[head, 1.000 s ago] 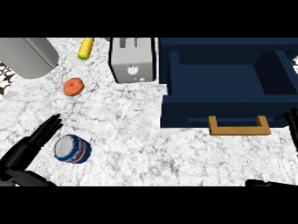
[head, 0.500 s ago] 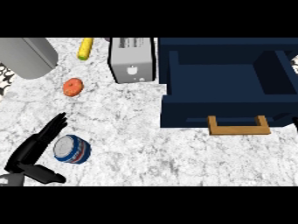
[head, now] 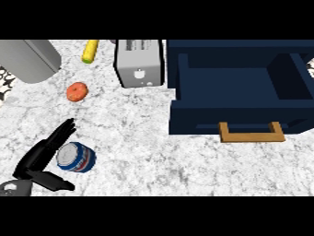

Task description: Pick up the can, place it into the drawer and close the drawer

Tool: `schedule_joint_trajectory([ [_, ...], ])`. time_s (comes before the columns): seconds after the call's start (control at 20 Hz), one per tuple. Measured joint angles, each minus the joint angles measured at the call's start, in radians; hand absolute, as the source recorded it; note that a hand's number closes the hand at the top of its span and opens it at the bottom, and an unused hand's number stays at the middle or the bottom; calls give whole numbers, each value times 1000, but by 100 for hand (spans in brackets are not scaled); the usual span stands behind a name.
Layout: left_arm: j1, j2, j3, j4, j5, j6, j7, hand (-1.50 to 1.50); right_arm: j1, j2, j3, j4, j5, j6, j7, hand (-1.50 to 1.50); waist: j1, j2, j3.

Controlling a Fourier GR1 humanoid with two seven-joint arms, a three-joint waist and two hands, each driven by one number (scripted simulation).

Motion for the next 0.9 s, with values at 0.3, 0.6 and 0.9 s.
schedule_joint_trajectory([
  [0.3, -53, -14, -14, 68, -4, 20, -15, -150, 5, 10, 3, -23, 1, 5, 15, -150, -1, 0, 0],
  [0.6, -72, -51, -44, 94, -14, 46, -28, -150, -19, 5, -13, -22, -9, 6, 43, -150, 1, 0, 0],
  [0.9, -88, -49, -62, 84, -9, 30, -16, -150, 18, 29, 11, -41, 6, 7, 16, -150, 1, 0, 0],
])
